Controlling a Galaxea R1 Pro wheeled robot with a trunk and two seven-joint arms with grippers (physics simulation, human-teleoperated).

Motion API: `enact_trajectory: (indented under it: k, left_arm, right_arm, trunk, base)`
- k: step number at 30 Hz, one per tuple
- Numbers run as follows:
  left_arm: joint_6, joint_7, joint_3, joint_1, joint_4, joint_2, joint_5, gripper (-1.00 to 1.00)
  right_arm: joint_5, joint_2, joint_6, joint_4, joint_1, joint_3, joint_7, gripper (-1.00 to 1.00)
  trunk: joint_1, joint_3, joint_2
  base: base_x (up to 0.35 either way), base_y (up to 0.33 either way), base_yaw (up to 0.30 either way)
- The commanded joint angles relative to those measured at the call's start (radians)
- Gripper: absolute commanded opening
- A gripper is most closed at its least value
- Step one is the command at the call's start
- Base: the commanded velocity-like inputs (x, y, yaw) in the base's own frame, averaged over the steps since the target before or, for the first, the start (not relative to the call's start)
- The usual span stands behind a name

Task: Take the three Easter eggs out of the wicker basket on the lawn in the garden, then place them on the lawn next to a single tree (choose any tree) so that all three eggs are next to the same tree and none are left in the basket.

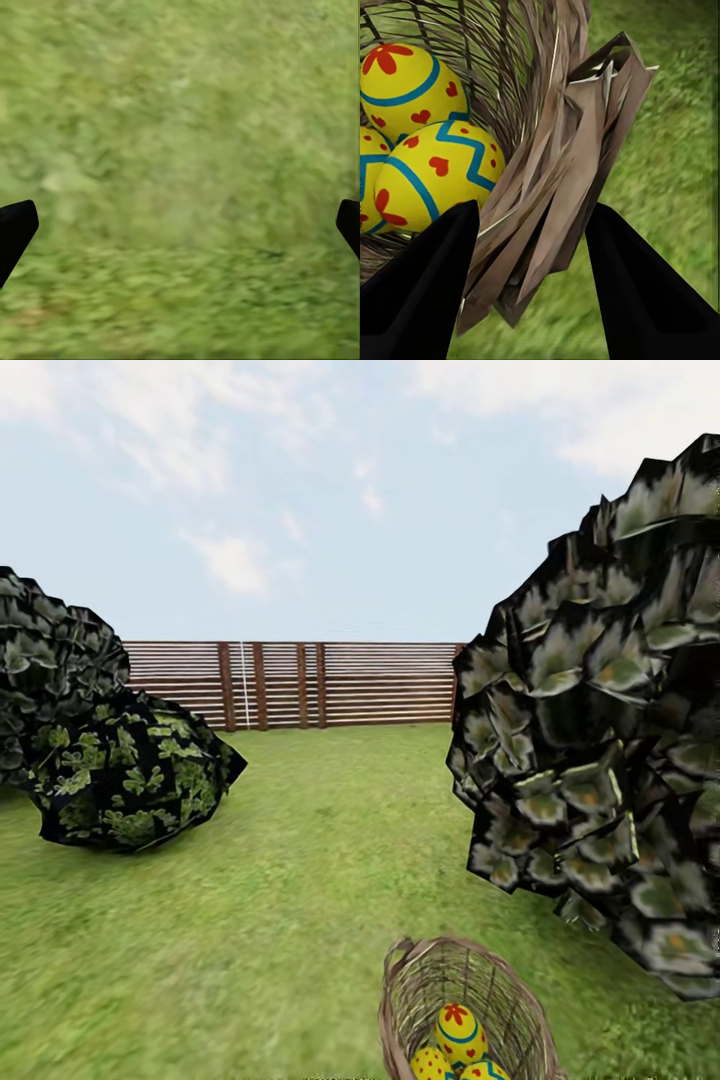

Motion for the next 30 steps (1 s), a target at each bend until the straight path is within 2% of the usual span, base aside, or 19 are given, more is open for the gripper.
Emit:
enact_trajectory:
  k: [1,30]
  left_arm:
    - [0.004,0.004,0.0,0.0,-0.002,-0.001,0.006,1.0]
    - [0.004,0.004,0.0,0.0,-0.002,-0.002,0.006,1.0]
  right_arm:
    - [-0.003,-0.001,-0.003,-0.001,-0.001,0.0,-0.001,-1.0]
    - [-0.005,-0.003,-0.006,-0.002,-0.001,-0.003,-0.001,-1.0]
  trunk:
    - [0.0,-0.003,-0.001]
    - [0.0,-0.046,-0.001]
  base:
    - [0.0,0.0,-0.134]
    - [0.0,0.0,-0.144]
